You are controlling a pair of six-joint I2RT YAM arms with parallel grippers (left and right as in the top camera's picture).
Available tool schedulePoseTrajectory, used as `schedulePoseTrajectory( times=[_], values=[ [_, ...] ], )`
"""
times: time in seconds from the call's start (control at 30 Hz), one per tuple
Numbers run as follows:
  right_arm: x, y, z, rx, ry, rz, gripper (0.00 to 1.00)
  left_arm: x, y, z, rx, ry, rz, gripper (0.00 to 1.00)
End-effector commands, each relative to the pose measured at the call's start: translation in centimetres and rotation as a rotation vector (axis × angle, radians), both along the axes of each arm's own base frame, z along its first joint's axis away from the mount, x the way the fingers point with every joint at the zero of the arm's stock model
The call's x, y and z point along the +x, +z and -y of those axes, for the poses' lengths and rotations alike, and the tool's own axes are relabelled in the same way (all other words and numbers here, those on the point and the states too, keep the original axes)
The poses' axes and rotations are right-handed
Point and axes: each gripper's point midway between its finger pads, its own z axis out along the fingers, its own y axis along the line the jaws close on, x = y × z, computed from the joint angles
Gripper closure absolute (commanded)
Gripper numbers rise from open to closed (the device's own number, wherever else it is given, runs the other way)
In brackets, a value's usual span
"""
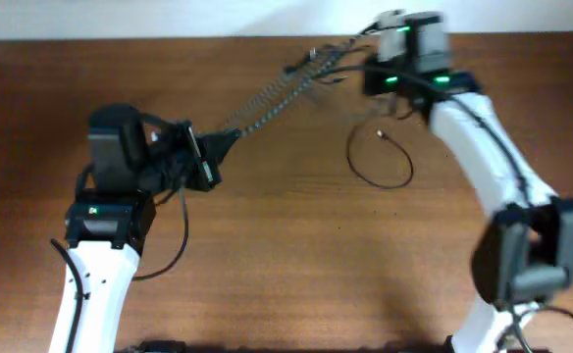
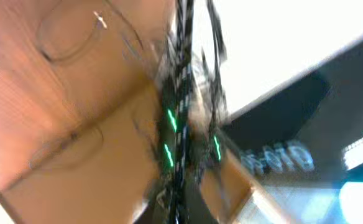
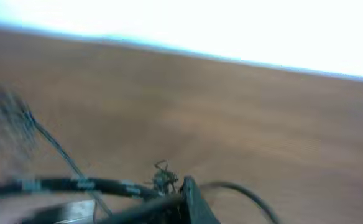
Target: Untangle cables
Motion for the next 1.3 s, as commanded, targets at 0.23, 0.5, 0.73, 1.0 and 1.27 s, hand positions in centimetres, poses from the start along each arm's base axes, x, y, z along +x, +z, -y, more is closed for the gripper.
schedulePoseTrajectory(
  times=[0.23,0.5,0.73,1.0,1.27],
  values=[
    [-16.1,21.4,9.4,0.447,0.235,0.225,0.92,-5.2,-11.9,-17.3,0.850,0.685,-0.488,1.00],
    [-17.2,12.6,27.1,-0.025,-0.674,-0.036,0.95,-4.2,-12.4,-21.1,1.255,0.590,-0.467,0.95],
    [-18.4,13.3,7.5,0.306,0.182,-0.091,0.96,4.5,-9.0,-7.7,0.927,-0.082,0.230,0.02],
    [-16.4,0.3,1.2,0.001,0.065,-0.518,0.96,6.0,-5.0,-2.8,1.110,-0.459,0.853,0.01],
    [-17.3,1.2,-1.5,0.081,0.227,-0.504,0.96,-1.2,-4.1,9.6,0.824,-0.876,1.278,0.01]
  ],
)
